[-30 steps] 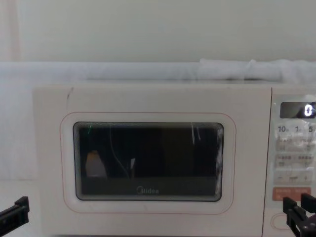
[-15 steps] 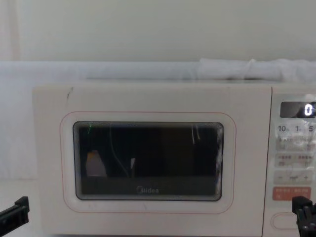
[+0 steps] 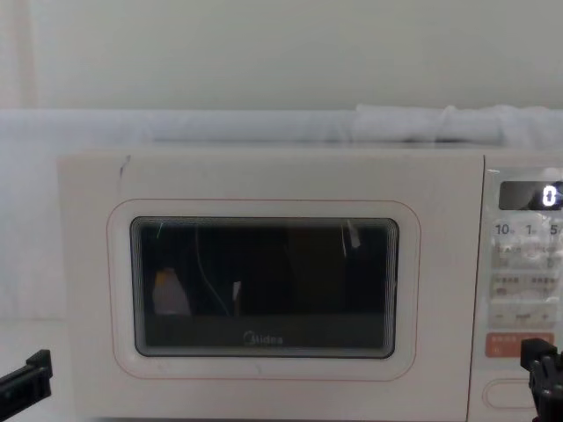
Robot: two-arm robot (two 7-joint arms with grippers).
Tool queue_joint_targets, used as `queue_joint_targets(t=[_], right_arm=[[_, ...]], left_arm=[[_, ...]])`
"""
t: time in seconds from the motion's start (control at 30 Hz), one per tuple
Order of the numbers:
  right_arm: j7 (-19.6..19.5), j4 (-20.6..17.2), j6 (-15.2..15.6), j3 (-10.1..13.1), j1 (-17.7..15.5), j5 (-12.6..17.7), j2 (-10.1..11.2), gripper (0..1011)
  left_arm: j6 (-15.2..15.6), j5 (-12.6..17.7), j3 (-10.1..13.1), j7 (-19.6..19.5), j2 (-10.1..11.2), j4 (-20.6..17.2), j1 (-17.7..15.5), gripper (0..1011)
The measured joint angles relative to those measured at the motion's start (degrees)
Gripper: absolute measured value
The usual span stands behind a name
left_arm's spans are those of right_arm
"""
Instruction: Press the button to open the microwave door with one hand; close the microwave door with the other hand.
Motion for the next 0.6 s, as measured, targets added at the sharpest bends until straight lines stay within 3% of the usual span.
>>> queue_joint_targets(t=[0.6], right_arm=[[5.5, 0.9, 2.3, 5.6, 0.0, 3.7, -0.2, 0]], left_arm=[[0.0, 0.0, 0.0, 0.0, 0.0, 0.0, 0.0, 1001]])
